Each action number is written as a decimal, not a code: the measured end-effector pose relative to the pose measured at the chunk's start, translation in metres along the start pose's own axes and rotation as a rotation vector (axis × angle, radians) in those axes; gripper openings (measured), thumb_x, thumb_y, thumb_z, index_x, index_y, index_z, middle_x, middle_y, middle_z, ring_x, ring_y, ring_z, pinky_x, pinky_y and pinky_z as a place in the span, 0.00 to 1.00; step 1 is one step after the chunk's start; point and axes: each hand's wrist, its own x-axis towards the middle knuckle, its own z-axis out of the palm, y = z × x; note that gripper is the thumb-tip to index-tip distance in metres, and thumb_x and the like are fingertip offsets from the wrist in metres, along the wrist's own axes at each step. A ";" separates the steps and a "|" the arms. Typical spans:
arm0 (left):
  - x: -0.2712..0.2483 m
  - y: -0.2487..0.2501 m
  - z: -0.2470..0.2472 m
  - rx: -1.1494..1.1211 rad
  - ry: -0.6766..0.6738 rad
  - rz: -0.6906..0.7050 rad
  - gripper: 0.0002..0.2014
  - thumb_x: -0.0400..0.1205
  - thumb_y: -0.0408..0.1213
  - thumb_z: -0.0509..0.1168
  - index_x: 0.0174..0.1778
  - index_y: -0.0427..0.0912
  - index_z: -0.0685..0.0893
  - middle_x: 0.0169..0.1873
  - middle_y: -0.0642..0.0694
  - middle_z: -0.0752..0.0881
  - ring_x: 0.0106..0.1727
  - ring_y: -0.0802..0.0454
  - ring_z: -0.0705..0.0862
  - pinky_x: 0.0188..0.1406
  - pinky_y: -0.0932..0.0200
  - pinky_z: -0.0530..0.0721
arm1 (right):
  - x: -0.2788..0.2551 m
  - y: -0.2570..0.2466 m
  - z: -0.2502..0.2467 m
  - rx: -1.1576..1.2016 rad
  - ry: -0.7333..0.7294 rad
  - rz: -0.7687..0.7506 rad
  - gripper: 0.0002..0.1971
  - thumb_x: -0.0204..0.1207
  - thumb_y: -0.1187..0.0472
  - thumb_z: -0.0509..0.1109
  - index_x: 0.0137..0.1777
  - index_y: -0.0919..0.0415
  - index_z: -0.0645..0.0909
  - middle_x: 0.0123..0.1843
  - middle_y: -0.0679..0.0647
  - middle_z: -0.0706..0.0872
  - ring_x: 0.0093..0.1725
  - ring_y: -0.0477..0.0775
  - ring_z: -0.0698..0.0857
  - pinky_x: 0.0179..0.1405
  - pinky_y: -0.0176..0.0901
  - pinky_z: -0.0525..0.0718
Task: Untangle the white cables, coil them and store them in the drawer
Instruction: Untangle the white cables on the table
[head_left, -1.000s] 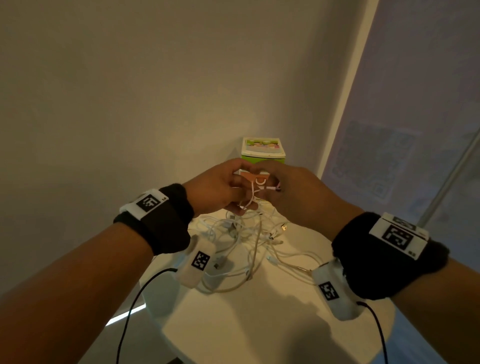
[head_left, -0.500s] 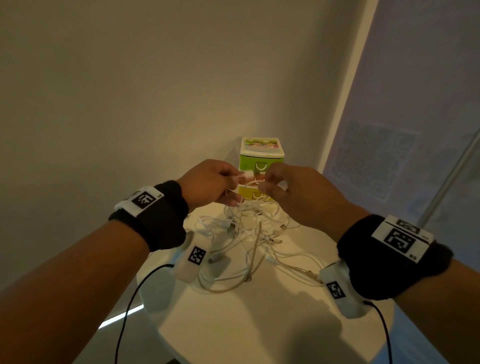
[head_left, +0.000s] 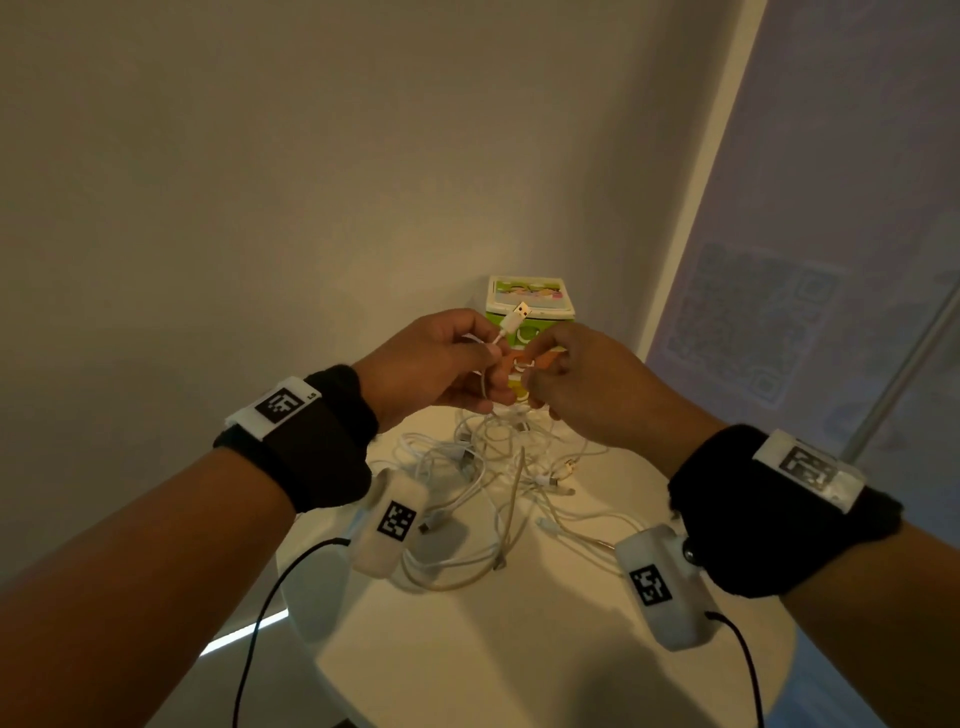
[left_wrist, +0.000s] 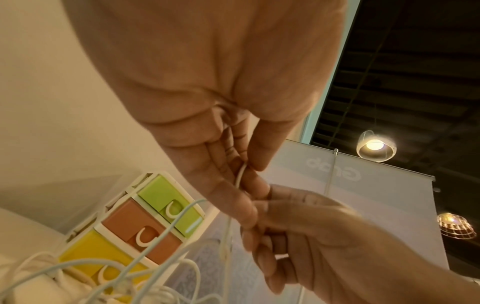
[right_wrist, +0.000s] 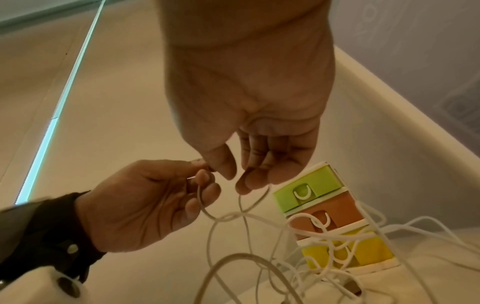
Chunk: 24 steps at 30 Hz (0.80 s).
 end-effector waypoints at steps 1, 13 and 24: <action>0.000 -0.001 0.001 -0.008 -0.004 -0.004 0.05 0.85 0.31 0.62 0.55 0.37 0.79 0.35 0.43 0.88 0.47 0.42 0.91 0.38 0.58 0.90 | -0.001 -0.002 0.000 0.019 0.014 -0.023 0.09 0.78 0.60 0.68 0.56 0.51 0.78 0.40 0.51 0.88 0.33 0.52 0.86 0.27 0.41 0.81; 0.009 -0.012 0.010 0.303 -0.037 0.156 0.07 0.86 0.34 0.62 0.45 0.43 0.84 0.36 0.50 0.88 0.36 0.57 0.86 0.37 0.59 0.84 | 0.000 -0.003 0.001 -0.684 -0.031 -0.365 0.13 0.84 0.56 0.57 0.66 0.48 0.73 0.59 0.53 0.83 0.58 0.63 0.82 0.54 0.62 0.83; 0.020 -0.039 -0.003 0.341 0.003 0.095 0.08 0.88 0.34 0.57 0.52 0.42 0.81 0.38 0.48 0.85 0.42 0.55 0.84 0.41 0.59 0.80 | -0.015 0.010 -0.041 -0.526 0.248 -0.088 0.07 0.86 0.58 0.56 0.48 0.59 0.68 0.32 0.48 0.72 0.28 0.48 0.72 0.25 0.43 0.67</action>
